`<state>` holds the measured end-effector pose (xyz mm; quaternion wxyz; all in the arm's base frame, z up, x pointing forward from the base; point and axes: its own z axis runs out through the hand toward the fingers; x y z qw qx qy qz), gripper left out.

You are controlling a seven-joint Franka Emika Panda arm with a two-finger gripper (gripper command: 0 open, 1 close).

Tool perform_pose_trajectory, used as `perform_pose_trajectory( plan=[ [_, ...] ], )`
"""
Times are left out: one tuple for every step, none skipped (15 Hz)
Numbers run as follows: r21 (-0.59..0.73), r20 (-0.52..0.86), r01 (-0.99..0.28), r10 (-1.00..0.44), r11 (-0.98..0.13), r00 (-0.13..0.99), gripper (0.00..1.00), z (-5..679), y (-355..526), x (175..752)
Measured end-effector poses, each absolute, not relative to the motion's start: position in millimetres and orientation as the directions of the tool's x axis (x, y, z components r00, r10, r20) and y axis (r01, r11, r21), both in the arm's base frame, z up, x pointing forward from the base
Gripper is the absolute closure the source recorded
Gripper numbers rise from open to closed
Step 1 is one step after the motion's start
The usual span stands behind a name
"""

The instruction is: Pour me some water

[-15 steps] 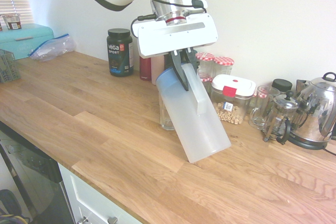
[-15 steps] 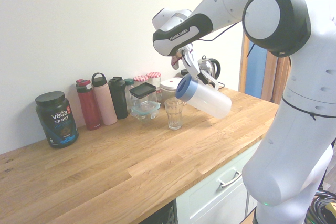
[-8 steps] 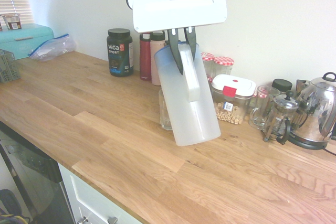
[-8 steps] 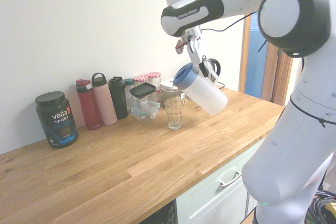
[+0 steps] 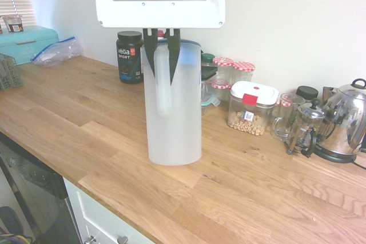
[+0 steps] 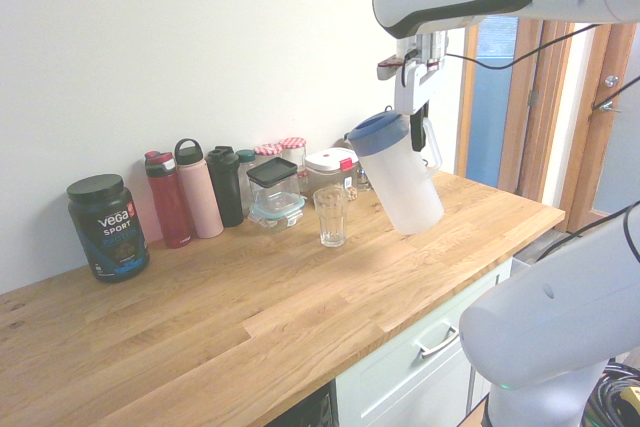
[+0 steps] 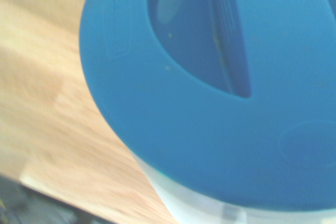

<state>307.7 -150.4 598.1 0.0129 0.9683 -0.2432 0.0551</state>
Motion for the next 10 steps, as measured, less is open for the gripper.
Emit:
perform_pose_trajectory(
  plan=[
    [-0.028, 0.118, -0.508, -0.508, -0.861, 0.853, 1.00, 591.3, -149.6, 295.0],
    [-0.057, 0.119, -0.541, -0.543, -0.839, 0.831, 1.00, 585.8, -145.7, 281.7],
    [-0.088, 0.127, -0.571, -0.577, -0.816, 0.807, 1.00, 583.4, -137.5, 268.7],
    [-0.118, 0.136, -0.597, -0.609, -0.793, 0.782, 1.00, 582.0, -126.1, 257.3],
    [-0.145, 0.148, -0.620, -0.637, -0.771, 0.756, 1.00, 582.0, -111.3, 247.1],
    [-0.171, 0.164, -0.640, -0.662, -0.749, 0.731, 1.00, 579.9, -95.2, 238.7],
    [-0.197, 0.183, -0.655, -0.684, -0.729, 0.706, 1.00, 575.1, -77.5, 231.9],
    [-0.224, 0.203, -0.667, -0.703, -0.711, 0.681, 1.00, 568.6, -59.2, 227.3],
    [-0.252, 0.225, -0.675, -0.721, -0.693, 0.656, 1.00, 562.4, -39.5, 225.4],
    [-0.281, 0.253, -0.678, -0.734, -0.679, 0.630, 1.00, 558.1, -16.5, 225.4]
  ],
)
